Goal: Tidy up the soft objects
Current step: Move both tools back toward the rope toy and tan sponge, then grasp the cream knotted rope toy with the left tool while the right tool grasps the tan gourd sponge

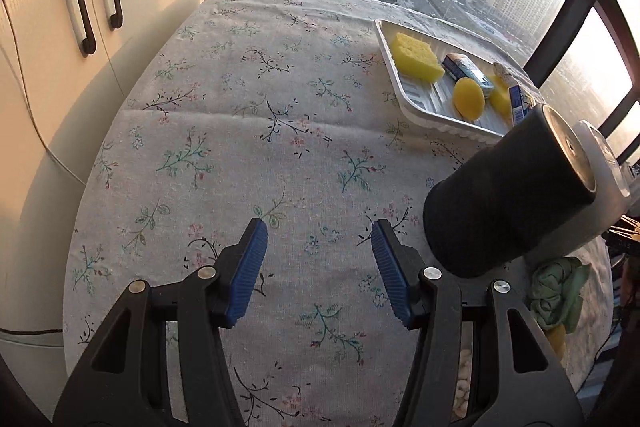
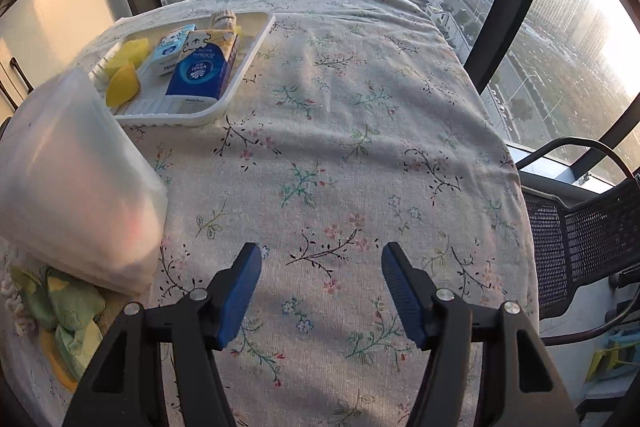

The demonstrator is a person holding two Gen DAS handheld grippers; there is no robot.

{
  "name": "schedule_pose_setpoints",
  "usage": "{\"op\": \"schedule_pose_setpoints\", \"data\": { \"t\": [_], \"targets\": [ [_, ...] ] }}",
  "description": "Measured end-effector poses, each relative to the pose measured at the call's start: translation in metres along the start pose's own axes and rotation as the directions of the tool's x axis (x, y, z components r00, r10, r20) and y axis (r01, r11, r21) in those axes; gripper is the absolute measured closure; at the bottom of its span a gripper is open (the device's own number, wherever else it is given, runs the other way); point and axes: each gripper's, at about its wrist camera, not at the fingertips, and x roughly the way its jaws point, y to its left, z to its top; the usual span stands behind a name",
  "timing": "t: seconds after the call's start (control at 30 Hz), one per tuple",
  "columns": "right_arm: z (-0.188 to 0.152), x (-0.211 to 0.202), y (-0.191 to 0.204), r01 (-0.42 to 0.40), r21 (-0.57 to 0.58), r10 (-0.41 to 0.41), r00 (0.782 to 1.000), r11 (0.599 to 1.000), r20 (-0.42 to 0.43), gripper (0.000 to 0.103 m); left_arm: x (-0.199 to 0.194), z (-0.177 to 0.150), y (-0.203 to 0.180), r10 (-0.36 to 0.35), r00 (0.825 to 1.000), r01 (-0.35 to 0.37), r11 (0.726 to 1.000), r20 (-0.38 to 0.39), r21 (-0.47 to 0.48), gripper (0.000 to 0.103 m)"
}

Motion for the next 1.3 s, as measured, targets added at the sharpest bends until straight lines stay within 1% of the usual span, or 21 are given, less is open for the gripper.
{"op": "schedule_pose_setpoints", "data": {
  "t": [0.07, 0.17, 0.23, 0.3, 0.4, 0.47, 0.5, 0.6, 0.63, 0.67, 0.77, 0.83, 0.93, 1.0, 1.07, 1.2, 1.3],
  "targets": [
    [-0.017, -0.003, 0.0, 0.001, 0.013, 0.0, 1.0, 1.0, -0.01, 0.038, -0.003, -0.016, -0.001, 0.001, 1.0, -0.001, 1.0, -0.011, 0.011, 0.051],
    [-0.04, -0.007, 0.003, 0.006, 0.036, -0.006, 1.0, 0.999, -0.019, 0.038, -0.006, -0.041, -0.004, 0.04, 0.999, -0.039, 0.998, -0.027, 0.039, 0.051],
    [-0.056, -0.013, 0.008, 0.001, 0.041, 0.0, 1.0, 0.999, -0.02, 0.038, -0.013, -0.055, -0.008, 0.066, 0.998, -0.065, 0.996, -0.014, 0.068, 0.051],
    [-0.071, -0.02, 0.016, -0.008, 0.041, 0.009, 1.0, 0.999, -0.02, 0.038, -0.021, -0.068, -0.014, 0.082, 0.996, -0.079, 0.992, -0.021, 0.101, 0.05],
    [-0.089, -0.034, 0.032, -0.03, 0.012, 0.03, 0.999, 0.999, -0.02, 0.038, -0.04, -0.083, -0.027, 0.113, 0.993, -0.116, 0.981, 0.028, 0.154, 0.05],
    [-0.098, -0.047, 0.048, -0.051, -0.029, 0.051, 0.999, 0.998, -0.012, 0.038, -0.053, -0.093, -0.038, 0.126, 0.99, -0.135, 0.973, 0.059, 0.188, 0.05],
    [-0.102, -0.052, 0.056, -0.065, -0.048, 0.065, 0.998, 0.997, -0.007, 0.038, -0.059, -0.097, -0.043, 0.118, 0.991, -0.13, 0.971, 0.068, 0.202, 0.05],
    [-0.117, -0.066, 0.085, -0.118, -0.108, 0.118, 0.993, 0.987, -0.001, 0.038, -0.071, -0.108, -0.059, 0.057, 0.996, -0.071, 0.967, 0.064, 0.243, 0.05],
    [-0.122, -0.069, 0.095, -0.13, -0.13, 0.13, 0.991, 0.983, -0.001, 0.038, -0.073, -0.112, -0.066, 0.04, 0.998, -0.053, 0.964, 0.057, 0.259, 0.047],
    [-0.126, -0.072, 0.106, -0.142, -0.155, 0.143, 0.99, 0.978, -0.002, 0.038, -0.072, -0.114, -0.072, 0.031, 0.998, -0.043, 0.96, 0.051, 0.278, 0.043],
    [-0.132, -0.077, 0.132, -0.168, -0.222, 0.173, 0.985, 0.96, 0.001, 0.038, -0.071, -0.123, -0.095, 0.043, 0.997, -0.063, 0.935, 0.065, 0.35, 0.043],
    [-0.131, -0.076, 0.145, -0.178, -0.245, 0.182, 0.983, 0.953, -0.007, 0.038, -0.067, -0.128, -0.108, 0.054, 0.996, -0.077, 0.915, 0.068, 0.397, 0.043],
    [-0.129, -0.073, 0.156, -0.214, -0.239, 0.217, 0.976, 0.947, -0.014, 0.038, -0.063, -0.134, -0.125, 0.055, 0.996, -0.081, 0.891, 0.071, 0.448, 0.043],
    [-0.124, -0.068, 0.16, -0.229, -0.22, 0.231, 0.973, 0.948, -0.019, 0.038, -0.059, -0.135, -0.132, 0.067, 0.994, -0.098, 0.883, 0.084, 0.459, 0.043],
    [-0.116, -0.062, 0.161, -0.245, -0.19, 0.246, 0.969, 0.951, -0.02, 0.038, -0.052, -0.133, -0.137, 0.076, 0.994, -0.104, 0.887, 0.08, 0.449, 0.043],
    [-0.104, -0.051, 0.163, -0.293, -0.136, 0.293, 0.956, 0.946, -0.026, 0.038, -0.041, -0.126, -0.136, 0.073, 0.996, -0.089, 0.913, 0.055, 0.397, 0.043],
    [-0.096, -0.044, 0.165, -0.302, -0.106, 0.302, 0.953, 0.947, -0.025, 0.038, -0.035, -0.121, -0.131, 0.064, 0.997, -0.077, 0.929, 0.05, 0.361, 0.043]
  ]
}}
